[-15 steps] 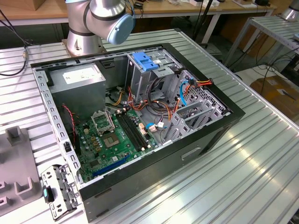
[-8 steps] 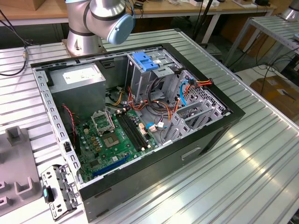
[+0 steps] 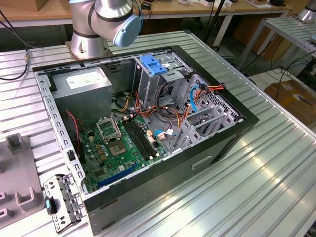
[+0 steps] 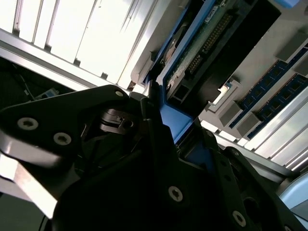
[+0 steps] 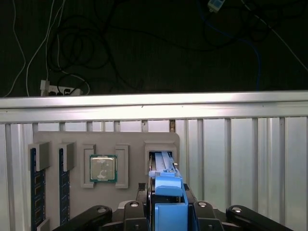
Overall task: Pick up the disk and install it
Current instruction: 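Pick up the disk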
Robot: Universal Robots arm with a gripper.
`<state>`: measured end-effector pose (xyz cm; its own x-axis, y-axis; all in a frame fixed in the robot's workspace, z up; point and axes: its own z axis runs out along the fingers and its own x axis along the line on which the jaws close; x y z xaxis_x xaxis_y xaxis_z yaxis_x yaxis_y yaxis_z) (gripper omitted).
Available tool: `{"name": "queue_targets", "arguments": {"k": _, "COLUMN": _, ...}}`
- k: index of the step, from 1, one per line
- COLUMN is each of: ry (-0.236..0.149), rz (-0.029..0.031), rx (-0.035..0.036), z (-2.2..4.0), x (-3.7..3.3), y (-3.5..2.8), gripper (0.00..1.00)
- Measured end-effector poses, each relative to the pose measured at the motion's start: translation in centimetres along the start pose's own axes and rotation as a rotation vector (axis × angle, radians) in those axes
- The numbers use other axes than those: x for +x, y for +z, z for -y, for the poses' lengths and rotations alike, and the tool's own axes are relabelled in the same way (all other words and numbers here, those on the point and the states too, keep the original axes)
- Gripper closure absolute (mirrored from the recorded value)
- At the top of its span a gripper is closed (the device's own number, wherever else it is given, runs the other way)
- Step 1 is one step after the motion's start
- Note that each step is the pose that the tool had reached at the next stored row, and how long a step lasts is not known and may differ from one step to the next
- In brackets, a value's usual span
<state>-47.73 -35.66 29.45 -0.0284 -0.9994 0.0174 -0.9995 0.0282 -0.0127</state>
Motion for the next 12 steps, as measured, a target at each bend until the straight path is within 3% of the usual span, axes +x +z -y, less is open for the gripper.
{"name": "queue_targets", "arguments": {"k": 12, "ry": 0.005, "rz": -0.0001, "rx": -0.0001, "z": 0.00, "x": 0.00, "y": 0.00, "gripper": 0.63}}
